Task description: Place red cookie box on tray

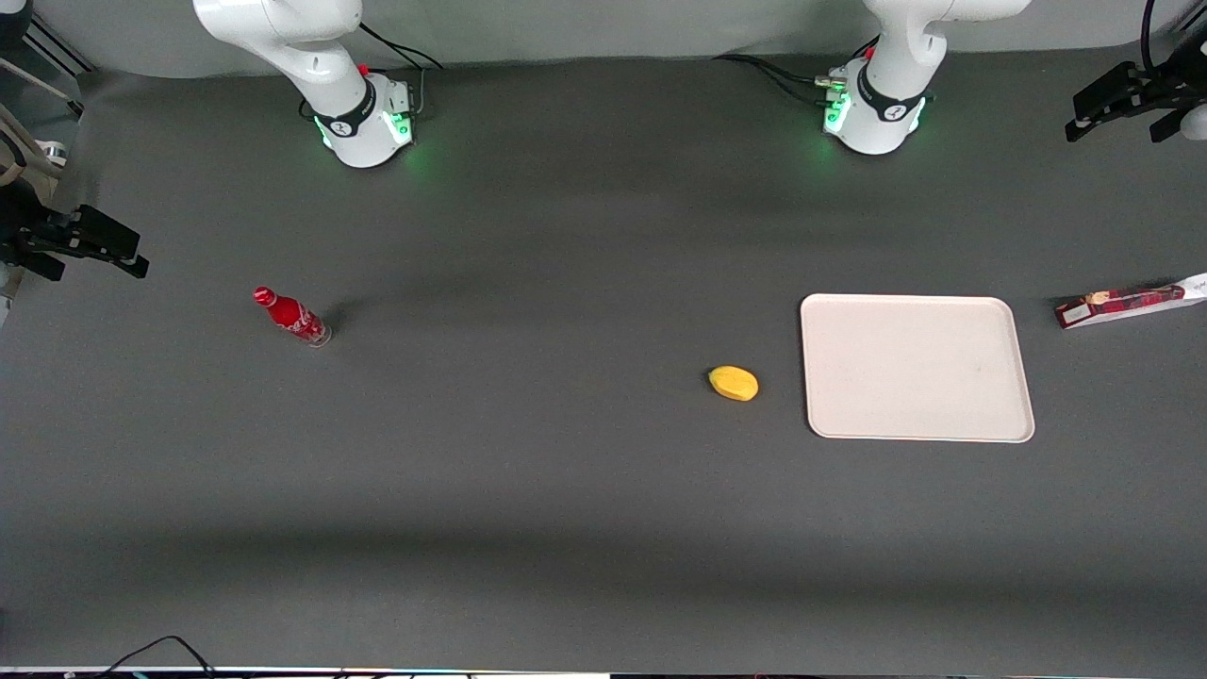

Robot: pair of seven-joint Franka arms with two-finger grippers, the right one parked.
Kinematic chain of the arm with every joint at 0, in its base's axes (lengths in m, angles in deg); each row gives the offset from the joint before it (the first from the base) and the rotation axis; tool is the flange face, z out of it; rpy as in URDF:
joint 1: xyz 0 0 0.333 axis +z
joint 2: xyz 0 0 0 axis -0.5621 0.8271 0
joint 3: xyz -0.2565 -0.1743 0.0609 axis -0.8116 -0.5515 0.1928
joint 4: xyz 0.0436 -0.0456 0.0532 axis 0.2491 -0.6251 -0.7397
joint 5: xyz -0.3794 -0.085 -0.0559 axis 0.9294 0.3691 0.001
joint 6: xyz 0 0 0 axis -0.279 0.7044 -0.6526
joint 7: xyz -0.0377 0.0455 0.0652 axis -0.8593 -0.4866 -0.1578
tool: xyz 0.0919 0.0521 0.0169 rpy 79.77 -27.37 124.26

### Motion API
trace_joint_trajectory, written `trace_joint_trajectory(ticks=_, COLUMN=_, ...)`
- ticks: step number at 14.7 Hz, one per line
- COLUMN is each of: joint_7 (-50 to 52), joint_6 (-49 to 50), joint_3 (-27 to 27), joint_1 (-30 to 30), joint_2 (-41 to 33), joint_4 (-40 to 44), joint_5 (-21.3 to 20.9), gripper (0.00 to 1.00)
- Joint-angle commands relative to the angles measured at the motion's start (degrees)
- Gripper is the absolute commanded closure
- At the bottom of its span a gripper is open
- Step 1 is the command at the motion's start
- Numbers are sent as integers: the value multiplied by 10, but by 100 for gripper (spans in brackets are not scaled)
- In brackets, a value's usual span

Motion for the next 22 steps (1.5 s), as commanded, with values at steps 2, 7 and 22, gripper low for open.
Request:
trace_joint_trajectory(ticks=2, joint_7=8, joint_6=30, joint_3=-24, joint_1=3, joint_2=52, joint_4=62, joint_5=-9, gripper=0)
trace_joint_trajectory(ticks=7, joint_7=18, joint_6=37, joint_3=-21, joint_1=4, joint_2=56, joint_4=63, joint_5=-9, gripper=0)
trace_joint_trajectory(ticks=22, joint_7=-800, joint_6=-123, joint_3=272, joint_1=43, joint_2=403, joint_4=157, joint_5=-67, gripper=0)
